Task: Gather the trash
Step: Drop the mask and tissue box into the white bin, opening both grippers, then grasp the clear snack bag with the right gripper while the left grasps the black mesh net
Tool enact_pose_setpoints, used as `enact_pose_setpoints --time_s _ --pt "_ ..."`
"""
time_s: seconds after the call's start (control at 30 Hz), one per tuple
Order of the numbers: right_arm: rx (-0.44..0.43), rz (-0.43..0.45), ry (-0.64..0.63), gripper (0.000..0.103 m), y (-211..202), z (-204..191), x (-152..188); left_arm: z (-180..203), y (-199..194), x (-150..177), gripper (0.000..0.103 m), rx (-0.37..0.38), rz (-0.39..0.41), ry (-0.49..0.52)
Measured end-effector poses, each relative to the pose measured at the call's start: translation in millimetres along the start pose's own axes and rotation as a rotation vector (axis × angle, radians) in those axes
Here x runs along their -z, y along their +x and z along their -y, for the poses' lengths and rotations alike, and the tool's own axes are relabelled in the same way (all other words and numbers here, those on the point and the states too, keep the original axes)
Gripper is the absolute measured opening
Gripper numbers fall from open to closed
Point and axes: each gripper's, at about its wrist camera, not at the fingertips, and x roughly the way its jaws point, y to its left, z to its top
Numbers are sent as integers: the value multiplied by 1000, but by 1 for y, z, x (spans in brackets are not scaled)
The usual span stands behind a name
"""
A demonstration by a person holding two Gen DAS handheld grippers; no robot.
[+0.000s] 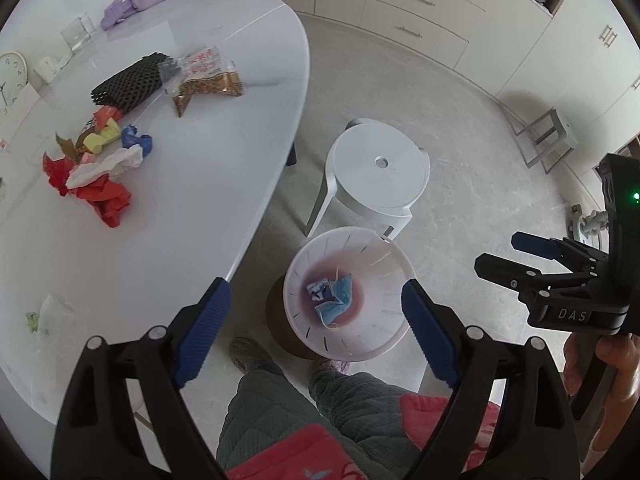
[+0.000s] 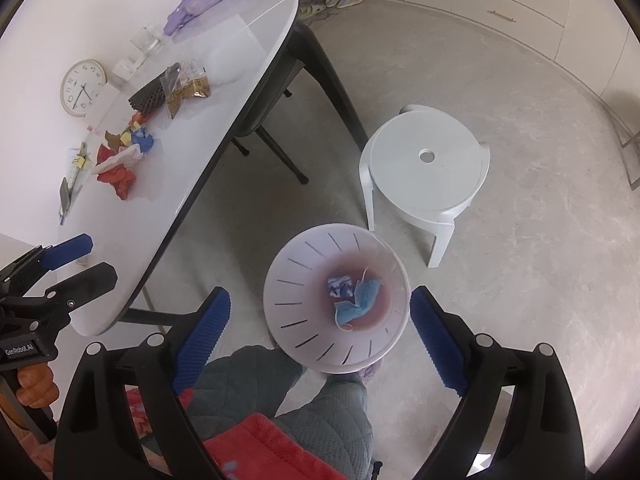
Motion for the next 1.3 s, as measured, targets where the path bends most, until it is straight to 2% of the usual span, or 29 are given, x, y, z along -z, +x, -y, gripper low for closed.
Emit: enact_pose_setpoints --time_s 0.07,0.23,0.53,0.7,0.9,1.07,1.17,1.3 --pt "1 4 0 91 -2 -4 0 -7 -5 2 92 -6 15 -17" --pt "-4 26 -26 94 -9 -21 -4 -35 -20 10 92 -47 63 -59" --pt "-54 31 -106 94 -1 -79 -34 -125 -42 17 95 -97 121 -229" --pt "-70 35 -141 94 12 -118 -62 -197 -46 3 95 -119 146 -367" --pt "-75 70 -157 94 27 -169 -106 -283 -24 -39 95 -122 143 -484" --pt "-43 101 -168 94 49 -201 -150 -321 -3 -74 95 -83 109 -494" --pt "-27 96 -128 94 71 -207 -177 -324 4 -88 95 -59 97 -452" --pt "-53 87 -95 94 101 -208 -213 -323 13 -104 95 -24 107 -396"
